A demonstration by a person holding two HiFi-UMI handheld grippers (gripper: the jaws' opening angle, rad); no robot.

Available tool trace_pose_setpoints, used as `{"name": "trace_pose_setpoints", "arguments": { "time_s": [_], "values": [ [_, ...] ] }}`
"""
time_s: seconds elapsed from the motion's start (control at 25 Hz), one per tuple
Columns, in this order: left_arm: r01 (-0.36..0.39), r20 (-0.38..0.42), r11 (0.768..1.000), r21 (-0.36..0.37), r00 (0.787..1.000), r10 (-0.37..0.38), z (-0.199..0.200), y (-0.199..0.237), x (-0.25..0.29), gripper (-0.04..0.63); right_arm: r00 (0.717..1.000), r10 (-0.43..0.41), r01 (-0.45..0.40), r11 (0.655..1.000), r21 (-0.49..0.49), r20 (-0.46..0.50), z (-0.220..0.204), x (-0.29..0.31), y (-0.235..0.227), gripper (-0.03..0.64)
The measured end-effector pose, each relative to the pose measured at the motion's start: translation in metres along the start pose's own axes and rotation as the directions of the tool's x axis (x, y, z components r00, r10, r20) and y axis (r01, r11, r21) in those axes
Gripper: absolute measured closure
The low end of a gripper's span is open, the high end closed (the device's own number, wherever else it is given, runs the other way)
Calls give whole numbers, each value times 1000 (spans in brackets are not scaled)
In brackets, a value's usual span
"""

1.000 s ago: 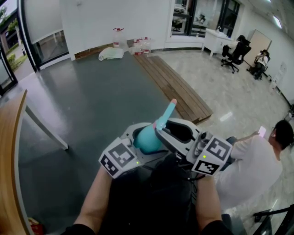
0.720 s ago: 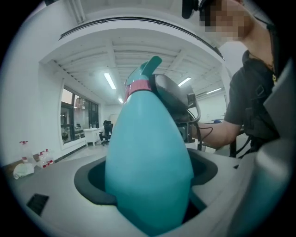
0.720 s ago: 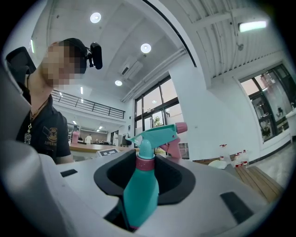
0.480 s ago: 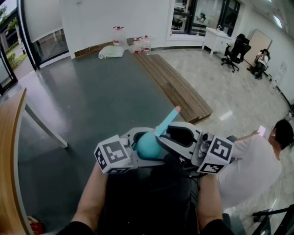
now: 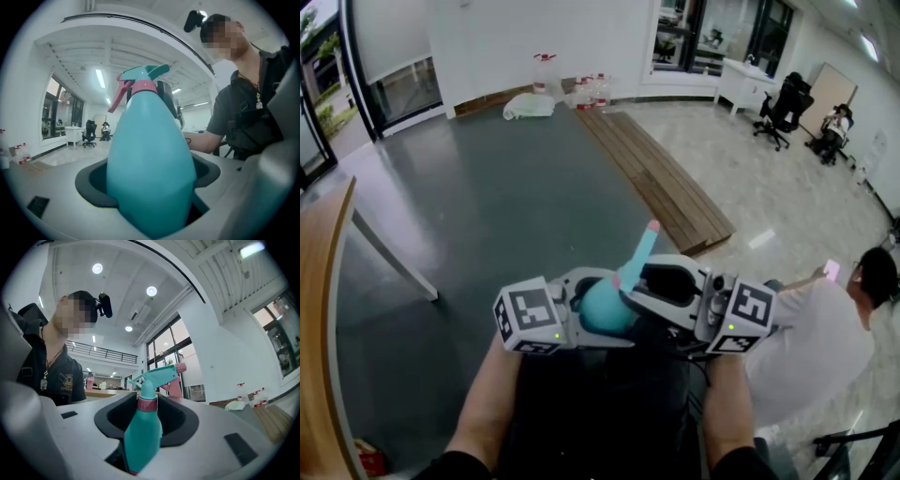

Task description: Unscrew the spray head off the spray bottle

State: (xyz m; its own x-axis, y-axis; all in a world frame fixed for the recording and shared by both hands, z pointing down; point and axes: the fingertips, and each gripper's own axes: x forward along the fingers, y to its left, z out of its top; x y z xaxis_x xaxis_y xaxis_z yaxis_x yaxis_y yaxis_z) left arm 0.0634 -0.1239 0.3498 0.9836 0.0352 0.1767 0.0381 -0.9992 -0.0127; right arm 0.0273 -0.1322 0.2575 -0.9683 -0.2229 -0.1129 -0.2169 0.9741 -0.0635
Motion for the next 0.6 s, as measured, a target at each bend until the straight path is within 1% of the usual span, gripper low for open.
{"name": "trace_pose_setpoints", "arguments": {
  "time_s": [0.12,0.2,0.28,0.36,0.48,0.6],
  "values": [
    [-127,-14,992,4,992,127,-4,22,-1,153,995,-104,104,995,-2,-5,0,-2,-15,452],
    [-208,-19,978,-5,978,208,-7,37,-4,153,985,-172,172,985,4,-1,0,-4,-26,449],
    [-288,-11,957,-25,958,288,-6,51,-9,153,968,-250,251,968,7,-7,-1,-4,-38,449],
    [-380,-7,924,-36,925,380,-6,66,-13,153,945,-327,327,945,7,-18,-4,-4,-47,451],
    [-510,-22,860,-30,860,510,-9,84,-18,153,910,-414,414,910,22,-16,-6,-2,-52,451],
    [-606,-42,796,1,795,605,-13,94,-20,153,877,-481,481,876,41,-12,-7,3,-56,451]
  ]
}}
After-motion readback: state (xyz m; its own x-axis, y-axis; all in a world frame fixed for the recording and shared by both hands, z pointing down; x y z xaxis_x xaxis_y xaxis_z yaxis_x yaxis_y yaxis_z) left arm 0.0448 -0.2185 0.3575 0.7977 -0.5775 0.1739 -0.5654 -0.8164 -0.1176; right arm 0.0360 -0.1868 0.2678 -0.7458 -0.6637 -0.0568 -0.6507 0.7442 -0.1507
